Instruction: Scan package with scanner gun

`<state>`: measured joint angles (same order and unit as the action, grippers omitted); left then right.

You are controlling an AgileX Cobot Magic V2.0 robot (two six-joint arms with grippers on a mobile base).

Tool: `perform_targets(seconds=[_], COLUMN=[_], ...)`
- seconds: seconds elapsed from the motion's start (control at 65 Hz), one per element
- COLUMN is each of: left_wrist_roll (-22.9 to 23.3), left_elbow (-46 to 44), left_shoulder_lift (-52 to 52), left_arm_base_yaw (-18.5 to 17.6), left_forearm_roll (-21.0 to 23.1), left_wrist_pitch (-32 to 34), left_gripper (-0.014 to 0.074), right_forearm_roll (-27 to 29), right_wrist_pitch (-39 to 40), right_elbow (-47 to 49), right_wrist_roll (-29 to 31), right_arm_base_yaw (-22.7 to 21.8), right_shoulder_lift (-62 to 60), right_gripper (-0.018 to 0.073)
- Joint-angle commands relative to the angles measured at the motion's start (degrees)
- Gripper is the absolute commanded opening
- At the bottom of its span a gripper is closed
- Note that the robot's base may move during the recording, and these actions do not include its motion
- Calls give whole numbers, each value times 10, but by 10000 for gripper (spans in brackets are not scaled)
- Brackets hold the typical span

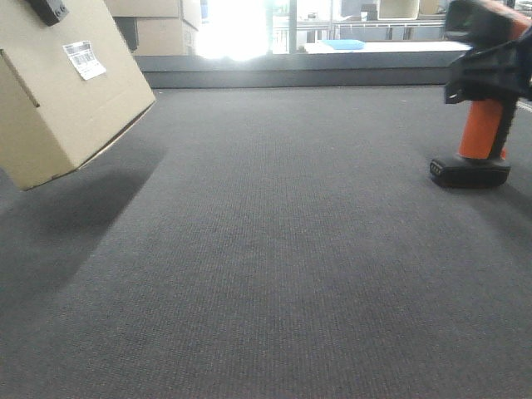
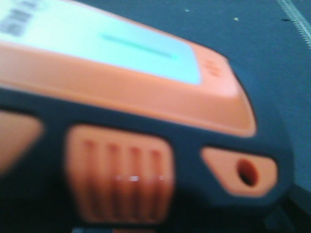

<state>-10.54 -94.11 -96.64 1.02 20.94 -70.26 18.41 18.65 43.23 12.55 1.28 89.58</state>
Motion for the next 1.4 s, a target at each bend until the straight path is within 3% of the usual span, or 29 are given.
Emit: perform_targets(seconds=[0.0,0.492,1.031,1.385], left_wrist_roll=[2,2,2,6], left_elbow=[-5,-5,-5,-5], left_shoulder_lift=[10,10,10,10], left_arm_base_yaw=[0,0,0,0], left_forearm_roll=[10,10,9,-118], left_wrist_pitch=[3,3,3,3], left_gripper=[-111,-111,-111,-111], right_forearm_roll=[-4,-4,-4,-4], right_wrist_pitch=[-6,-46,-142,-263], right_elbow=[1,1,1,1], right_wrist_roll=[4,4,4,4], right_arm_base_yaw=[-9,-5,-5,-5], right_shoulder_lift=[-18,-28,-71,-146], right_gripper=[468,468,468,468])
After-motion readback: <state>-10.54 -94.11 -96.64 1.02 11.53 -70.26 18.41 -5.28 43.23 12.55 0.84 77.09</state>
